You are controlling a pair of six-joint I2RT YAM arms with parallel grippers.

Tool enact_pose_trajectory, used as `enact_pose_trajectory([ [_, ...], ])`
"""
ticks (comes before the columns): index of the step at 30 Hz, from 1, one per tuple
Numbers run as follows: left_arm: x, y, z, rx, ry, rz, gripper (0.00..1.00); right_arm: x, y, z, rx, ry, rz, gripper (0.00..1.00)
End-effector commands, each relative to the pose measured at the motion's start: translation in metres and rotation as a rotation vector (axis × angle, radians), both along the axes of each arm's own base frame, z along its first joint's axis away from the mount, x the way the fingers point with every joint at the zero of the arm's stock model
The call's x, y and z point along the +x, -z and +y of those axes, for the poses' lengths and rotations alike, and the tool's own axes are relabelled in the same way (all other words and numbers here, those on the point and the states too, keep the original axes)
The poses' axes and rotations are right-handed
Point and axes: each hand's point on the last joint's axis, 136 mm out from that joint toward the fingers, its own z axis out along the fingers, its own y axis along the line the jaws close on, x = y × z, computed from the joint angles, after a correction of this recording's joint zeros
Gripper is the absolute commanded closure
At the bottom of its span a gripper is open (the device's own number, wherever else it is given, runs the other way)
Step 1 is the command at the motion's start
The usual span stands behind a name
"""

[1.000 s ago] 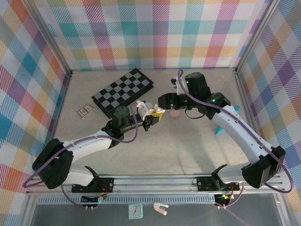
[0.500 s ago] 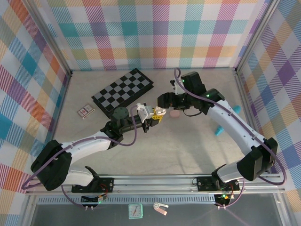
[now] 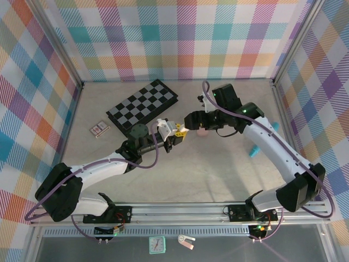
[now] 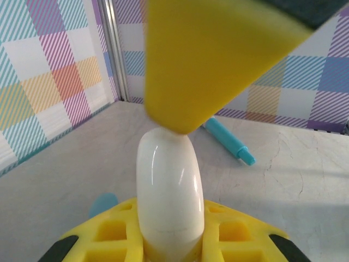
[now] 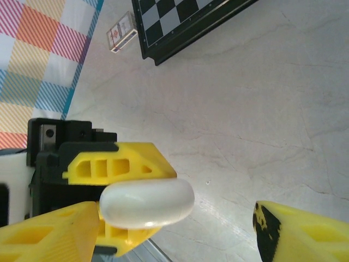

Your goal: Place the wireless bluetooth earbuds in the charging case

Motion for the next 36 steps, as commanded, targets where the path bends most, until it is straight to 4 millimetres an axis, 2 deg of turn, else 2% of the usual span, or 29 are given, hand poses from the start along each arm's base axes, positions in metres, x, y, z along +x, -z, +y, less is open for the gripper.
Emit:
enact_pose_trajectory([
  [1,-0.002,-0.022,0.003,-0.056,0.025,-0.039,1.0,-0.006,-0.023,-0.011,-0.011,-0.035,-0.161,0.24],
  [4,-0.011,-0.022,0.003,-0.04,0.088,-0.035,1.0,-0.017,-0.037,-0.013,-0.011,-0.142,-0.325,0.19],
  [6,-0.018,-0.02,0.002,-0.024,0.129,-0.036,1.0,-0.035,-0.042,-0.009,-0.029,-0.336,-0.553,0.13],
  [9,-0.026,-0.018,0.003,0.001,0.18,-0.035,1.0,-0.053,-0.043,-0.016,-0.102,-0.501,-0.806,0.1],
  [13,-0.034,-0.017,0.001,0.019,0.24,-0.018,1.0,-0.081,-0.048,-0.017,-0.115,-0.718,-0.944,0.08],
  [17,-0.041,-0.021,-0.003,0.017,0.305,-0.006,1.0,-0.085,-0.04,-0.01,-0.105,-0.823,-0.919,0.09],
  [21,-0.049,-0.028,-0.006,0.011,0.359,-0.002,1.0,-0.077,-0.032,-0.004,-0.108,-0.844,-0.889,0.12],
  [24,-0.054,-0.032,-0.005,0.009,0.38,0.0,1.0,-0.072,-0.034,0.002,-0.088,-0.842,-0.874,0.16],
  [27,-0.056,-0.034,-0.005,0.006,0.39,0.002,1.0,-0.068,-0.032,0.007,-0.069,-0.847,-0.848,0.22],
  [33,-0.058,-0.038,-0.006,-0.009,0.406,0.012,1.0,-0.067,-0.027,0.014,-0.032,-0.869,-0.811,0.42],
  [36,-0.057,-0.042,-0.006,-0.025,0.399,0.009,1.0,-0.067,-0.022,0.013,-0.04,-0.879,-0.795,0.45],
])
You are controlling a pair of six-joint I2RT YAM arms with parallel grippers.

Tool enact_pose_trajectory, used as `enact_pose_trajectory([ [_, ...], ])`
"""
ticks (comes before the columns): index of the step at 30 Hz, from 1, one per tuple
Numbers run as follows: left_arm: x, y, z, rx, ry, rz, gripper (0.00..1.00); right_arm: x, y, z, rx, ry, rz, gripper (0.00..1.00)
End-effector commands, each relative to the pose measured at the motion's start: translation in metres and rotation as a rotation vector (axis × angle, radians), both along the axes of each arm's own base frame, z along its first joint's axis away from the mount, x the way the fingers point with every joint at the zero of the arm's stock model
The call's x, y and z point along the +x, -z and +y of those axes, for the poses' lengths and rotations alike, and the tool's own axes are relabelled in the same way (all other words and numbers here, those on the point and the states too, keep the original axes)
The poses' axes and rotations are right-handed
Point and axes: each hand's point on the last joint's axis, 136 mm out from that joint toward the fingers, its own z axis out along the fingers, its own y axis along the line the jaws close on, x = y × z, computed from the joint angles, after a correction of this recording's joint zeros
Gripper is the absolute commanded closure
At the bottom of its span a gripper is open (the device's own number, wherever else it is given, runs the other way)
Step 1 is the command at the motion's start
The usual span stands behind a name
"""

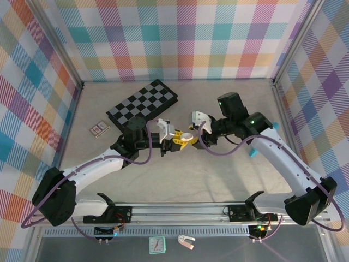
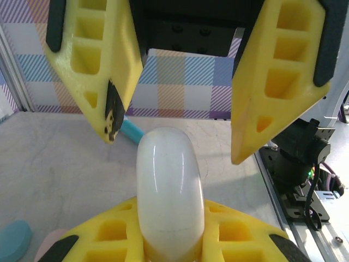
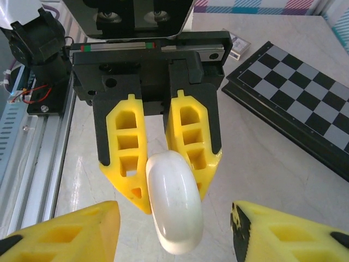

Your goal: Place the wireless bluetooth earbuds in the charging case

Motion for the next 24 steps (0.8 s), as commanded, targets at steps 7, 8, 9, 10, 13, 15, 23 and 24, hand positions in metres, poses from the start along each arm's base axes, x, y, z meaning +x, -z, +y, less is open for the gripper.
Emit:
enact_pose_trajectory([
  [7,-0.003,-0.03,0.001,-0.063,0.019,-0.042,0.99,-0.007,-0.002,0.004,0.011,-0.051,0.021,0.55],
  [8,-0.002,-0.03,0.002,-0.063,0.012,-0.041,0.98,-0.006,-0.002,0.004,0.009,-0.049,0.017,0.59],
  [9,-0.002,-0.03,0.002,-0.064,0.009,-0.044,0.98,-0.006,-0.001,0.003,0.006,-0.044,0.017,0.62],
  [10,-0.002,-0.03,0.002,-0.065,0.008,-0.045,0.98,-0.005,-0.001,0.003,0.004,-0.041,0.015,0.64],
  [13,-0.002,-0.031,0.002,-0.071,0.009,-0.045,0.98,-0.003,0.002,0.002,-0.006,-0.029,0.014,0.68],
  [15,-0.001,-0.032,0.001,-0.075,0.008,-0.046,0.97,-0.002,0.002,0.001,-0.009,-0.02,0.011,0.71],
  [23,0.003,-0.026,0.004,-0.076,-0.028,-0.057,0.62,0.006,0.01,-0.004,-0.001,0.04,0.019,0.78],
  [24,0.002,-0.025,0.005,-0.071,-0.032,-0.053,0.57,0.008,0.012,-0.005,0.001,0.051,0.024,0.78],
])
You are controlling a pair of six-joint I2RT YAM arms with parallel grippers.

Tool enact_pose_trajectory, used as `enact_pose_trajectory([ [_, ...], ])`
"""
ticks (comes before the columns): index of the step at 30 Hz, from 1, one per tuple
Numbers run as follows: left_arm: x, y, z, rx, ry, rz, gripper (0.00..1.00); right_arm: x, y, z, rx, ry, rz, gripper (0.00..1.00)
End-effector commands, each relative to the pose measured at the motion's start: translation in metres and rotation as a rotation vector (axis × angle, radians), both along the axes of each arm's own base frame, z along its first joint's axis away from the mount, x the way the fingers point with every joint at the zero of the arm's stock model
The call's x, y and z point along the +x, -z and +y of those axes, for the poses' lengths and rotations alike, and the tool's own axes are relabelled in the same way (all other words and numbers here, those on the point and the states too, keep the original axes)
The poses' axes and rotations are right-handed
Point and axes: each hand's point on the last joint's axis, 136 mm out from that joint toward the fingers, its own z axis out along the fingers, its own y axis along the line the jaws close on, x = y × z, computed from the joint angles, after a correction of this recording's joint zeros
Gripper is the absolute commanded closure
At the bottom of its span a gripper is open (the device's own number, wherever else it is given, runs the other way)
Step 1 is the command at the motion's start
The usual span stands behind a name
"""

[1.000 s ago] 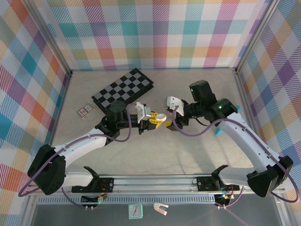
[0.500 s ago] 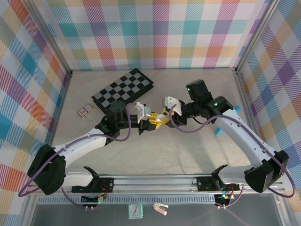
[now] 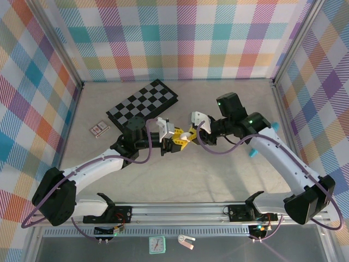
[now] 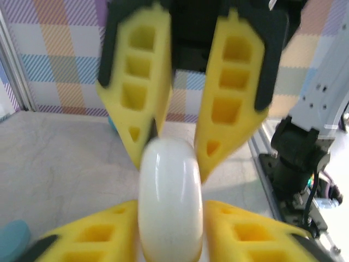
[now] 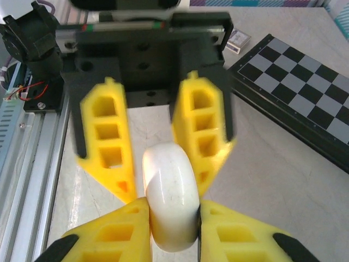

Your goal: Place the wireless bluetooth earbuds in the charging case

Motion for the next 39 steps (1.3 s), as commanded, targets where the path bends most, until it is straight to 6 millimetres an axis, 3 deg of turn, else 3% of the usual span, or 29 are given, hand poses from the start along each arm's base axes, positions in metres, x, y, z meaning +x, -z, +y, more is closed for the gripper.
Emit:
enact_pose_trajectory([
  [1,-0.003,-0.017,0.006,-0.034,-0.013,-0.061,0.49,0.006,0.004,-0.004,0.016,0.044,0.015,0.78],
  [6,-0.009,0.003,0.024,0.03,-0.098,-0.049,0.22,0.022,0.02,-0.012,0.045,0.132,0.077,0.78],
  [9,-0.009,0.018,0.038,0.105,-0.166,-0.045,0.0,0.036,0.036,-0.015,0.063,0.206,0.137,0.78],
  [18,-0.008,0.049,0.058,0.252,-0.254,-0.038,0.0,0.07,0.1,-0.003,0.106,0.333,0.306,0.79],
  [24,-0.009,0.061,0.057,0.266,-0.244,-0.016,0.0,0.084,0.164,-0.002,0.014,0.407,0.44,0.78],
  [30,-0.011,0.076,0.059,0.291,-0.241,0.01,0.0,0.095,0.182,0.009,-0.012,0.408,0.552,0.77],
  [39,-0.011,0.078,0.059,0.29,-0.241,0.006,0.0,0.106,0.238,0.003,-0.085,0.529,0.642,0.77],
])
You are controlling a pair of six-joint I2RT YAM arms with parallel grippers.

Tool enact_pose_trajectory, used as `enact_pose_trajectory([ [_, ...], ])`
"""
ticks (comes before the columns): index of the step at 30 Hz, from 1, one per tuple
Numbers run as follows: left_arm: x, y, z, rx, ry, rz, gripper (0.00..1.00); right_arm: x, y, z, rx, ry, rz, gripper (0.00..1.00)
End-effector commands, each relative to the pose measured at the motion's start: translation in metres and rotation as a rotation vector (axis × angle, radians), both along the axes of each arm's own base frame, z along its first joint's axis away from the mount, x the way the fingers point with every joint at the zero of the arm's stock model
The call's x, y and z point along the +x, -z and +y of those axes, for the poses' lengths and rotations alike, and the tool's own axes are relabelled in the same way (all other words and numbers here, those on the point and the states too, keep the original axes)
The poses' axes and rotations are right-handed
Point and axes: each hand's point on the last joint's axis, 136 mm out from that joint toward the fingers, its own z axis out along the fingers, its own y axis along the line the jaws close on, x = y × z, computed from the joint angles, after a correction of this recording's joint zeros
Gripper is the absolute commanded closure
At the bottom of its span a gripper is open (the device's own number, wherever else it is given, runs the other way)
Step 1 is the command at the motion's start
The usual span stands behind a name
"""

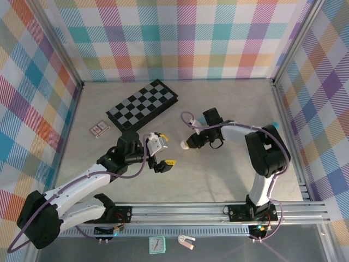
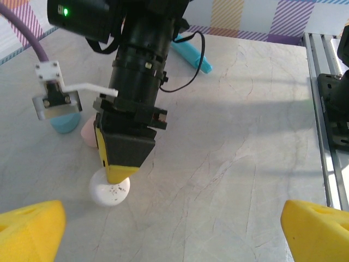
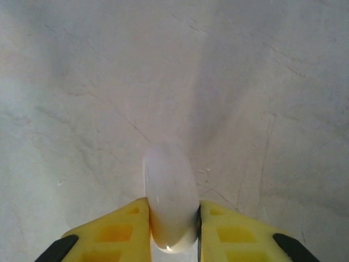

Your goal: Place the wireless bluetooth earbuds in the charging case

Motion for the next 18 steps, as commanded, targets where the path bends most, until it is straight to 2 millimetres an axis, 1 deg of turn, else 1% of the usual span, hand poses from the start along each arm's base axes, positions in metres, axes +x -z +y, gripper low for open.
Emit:
enact_pose_trajectory([
  [1,0.0,0.003,0.001,0.0,0.003,-0.016,0.0,0.009,0.01,-0.002,-0.014,0.045,0.002,0.77],
  [3,0.001,0.004,0.001,-0.008,0.0,-0.02,0.0,0.012,0.015,-0.005,-0.031,0.06,-0.01,0.74],
  [5,0.004,0.002,0.002,-0.029,-0.018,-0.033,0.0,0.015,0.012,-0.007,-0.037,0.072,-0.037,0.7],
  [6,0.007,0.0,0.003,-0.044,-0.034,-0.043,0.0,0.016,0.008,-0.007,-0.032,0.077,-0.052,0.66],
  [8,0.015,-0.001,0.007,-0.069,-0.083,-0.065,0.0,0.02,-0.005,-0.008,-0.016,0.091,-0.103,0.55],
  [9,0.022,-0.003,0.011,-0.077,-0.121,-0.086,0.0,0.023,-0.011,-0.009,-0.014,0.103,-0.129,0.52],
  [10,0.029,-0.004,0.017,-0.085,-0.169,-0.112,0.0,0.026,-0.018,-0.011,-0.017,0.118,-0.158,0.5],
  [12,0.042,-0.008,0.029,-0.109,-0.268,-0.169,0.0,0.032,-0.032,-0.016,-0.028,0.151,-0.208,0.43],
  [15,0.066,-0.013,0.059,-0.134,-0.457,-0.239,0.0,0.038,-0.059,-0.026,-0.025,0.2,-0.312,0.29],
  [17,0.082,-0.012,0.082,-0.131,-0.584,-0.261,0.0,0.046,-0.081,-0.039,-0.02,0.27,-0.397,0.18],
  [18,0.088,-0.01,0.093,-0.121,-0.633,-0.263,0.0,0.046,-0.086,-0.048,-0.024,0.299,-0.429,0.14],
])
